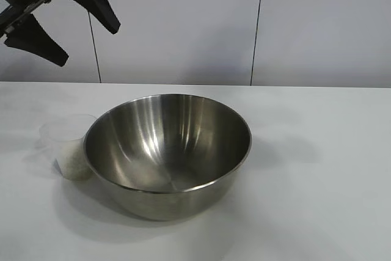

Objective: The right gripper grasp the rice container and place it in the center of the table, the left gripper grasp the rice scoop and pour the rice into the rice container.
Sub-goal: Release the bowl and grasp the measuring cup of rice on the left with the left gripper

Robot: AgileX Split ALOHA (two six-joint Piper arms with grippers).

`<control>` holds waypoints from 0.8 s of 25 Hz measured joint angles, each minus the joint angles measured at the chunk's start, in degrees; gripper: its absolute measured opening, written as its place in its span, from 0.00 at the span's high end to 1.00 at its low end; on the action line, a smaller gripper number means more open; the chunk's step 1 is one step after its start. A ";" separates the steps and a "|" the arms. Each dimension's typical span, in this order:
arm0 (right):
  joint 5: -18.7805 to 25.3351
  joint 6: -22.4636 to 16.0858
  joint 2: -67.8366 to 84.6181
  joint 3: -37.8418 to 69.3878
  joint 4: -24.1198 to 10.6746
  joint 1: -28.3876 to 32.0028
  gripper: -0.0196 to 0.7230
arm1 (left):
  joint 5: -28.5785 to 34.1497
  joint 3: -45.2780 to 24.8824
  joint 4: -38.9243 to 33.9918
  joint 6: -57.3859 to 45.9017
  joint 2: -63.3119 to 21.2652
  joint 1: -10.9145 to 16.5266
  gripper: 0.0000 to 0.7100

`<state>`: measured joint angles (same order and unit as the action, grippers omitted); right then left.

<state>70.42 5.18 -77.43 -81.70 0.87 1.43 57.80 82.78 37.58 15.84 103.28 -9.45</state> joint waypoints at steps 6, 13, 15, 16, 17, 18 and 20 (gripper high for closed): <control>-4.05 1.36 28.09 17.44 0.04 0.00 0.07 | -0.04 0.00 0.00 0.00 0.00 0.00 0.02; -7.63 -1.57 60.17 34.53 1.03 0.00 0.08 | -0.04 0.00 0.00 0.00 0.00 0.00 0.02; -7.41 -2.41 67.29 38.75 0.85 0.00 0.08 | -0.04 0.00 0.00 0.00 0.00 0.00 0.02; -7.23 -2.57 70.11 40.94 0.66 0.00 0.08 | -0.04 0.00 0.00 0.00 0.00 0.00 0.02; -6.89 -2.64 72.08 42.96 0.31 0.00 0.08 | -0.04 0.00 0.00 0.00 0.00 0.00 0.02; -6.77 -2.80 74.04 44.48 -0.16 0.00 0.08 | -0.07 0.00 0.00 0.00 0.00 0.00 0.02; -6.51 -3.06 76.52 47.36 -0.87 0.00 0.08 | -0.07 0.00 0.00 0.00 0.00 0.00 0.02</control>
<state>63.90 2.12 -0.91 -34.35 0.00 1.43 57.74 82.78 37.58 15.84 103.28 -9.45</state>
